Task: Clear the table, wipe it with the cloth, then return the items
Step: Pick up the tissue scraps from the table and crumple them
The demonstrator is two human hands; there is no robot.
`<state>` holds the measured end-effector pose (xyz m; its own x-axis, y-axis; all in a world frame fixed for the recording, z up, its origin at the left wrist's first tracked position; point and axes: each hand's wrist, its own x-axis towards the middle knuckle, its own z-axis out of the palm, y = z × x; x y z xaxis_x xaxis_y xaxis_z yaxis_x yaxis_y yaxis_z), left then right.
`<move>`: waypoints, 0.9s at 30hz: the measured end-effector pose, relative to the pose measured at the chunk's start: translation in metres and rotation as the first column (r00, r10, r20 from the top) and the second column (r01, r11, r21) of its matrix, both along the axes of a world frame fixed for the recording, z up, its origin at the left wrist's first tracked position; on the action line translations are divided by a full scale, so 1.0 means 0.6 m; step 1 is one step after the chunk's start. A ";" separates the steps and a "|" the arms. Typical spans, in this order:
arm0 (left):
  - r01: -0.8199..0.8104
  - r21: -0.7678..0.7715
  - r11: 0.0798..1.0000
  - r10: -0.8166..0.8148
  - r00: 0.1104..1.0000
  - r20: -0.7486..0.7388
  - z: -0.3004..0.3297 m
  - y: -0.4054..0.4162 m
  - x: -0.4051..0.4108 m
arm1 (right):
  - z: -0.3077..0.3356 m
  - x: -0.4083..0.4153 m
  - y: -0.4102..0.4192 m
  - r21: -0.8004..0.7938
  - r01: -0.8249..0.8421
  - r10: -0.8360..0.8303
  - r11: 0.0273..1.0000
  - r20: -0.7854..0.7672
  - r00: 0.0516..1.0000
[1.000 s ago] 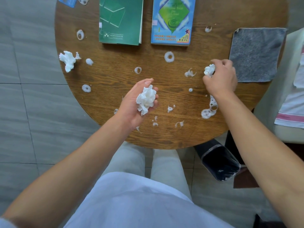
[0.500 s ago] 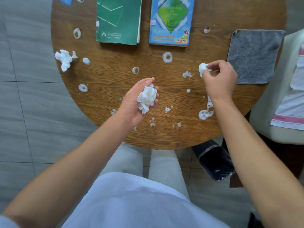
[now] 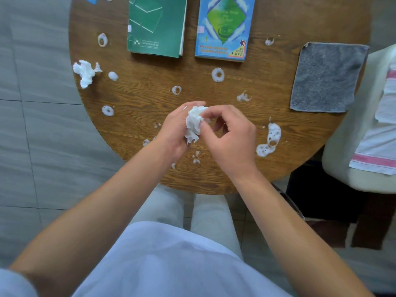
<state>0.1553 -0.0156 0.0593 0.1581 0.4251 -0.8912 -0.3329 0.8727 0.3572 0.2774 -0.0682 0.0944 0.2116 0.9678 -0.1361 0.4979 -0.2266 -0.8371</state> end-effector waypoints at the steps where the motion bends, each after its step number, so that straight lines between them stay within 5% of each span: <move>1: -0.007 -0.005 1.000 0.007 1.000 0.005 0.002 0.000 0.002 | -0.003 -0.002 -0.003 0.003 -0.023 0.023 1.000 0.007 1.000; 7: 0.006 0.058 0.998 -0.012 0.994 0.110 0.024 -0.011 0.008 | -0.016 -0.008 -0.022 0.018 -0.106 0.104 0.994 0.113 0.988; 27: 0.084 0.146 0.986 -0.073 0.994 -0.076 0.050 -0.060 0.033 | 0.020 0.072 -0.057 0.092 -0.039 0.023 0.995 0.176 0.984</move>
<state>0.1752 -0.0515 0.0892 0.1357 0.5425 -0.8290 -0.2350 0.8305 0.5050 0.3204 -0.1021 0.1065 0.1938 0.9810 -0.0076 0.6435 -0.1329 -0.7538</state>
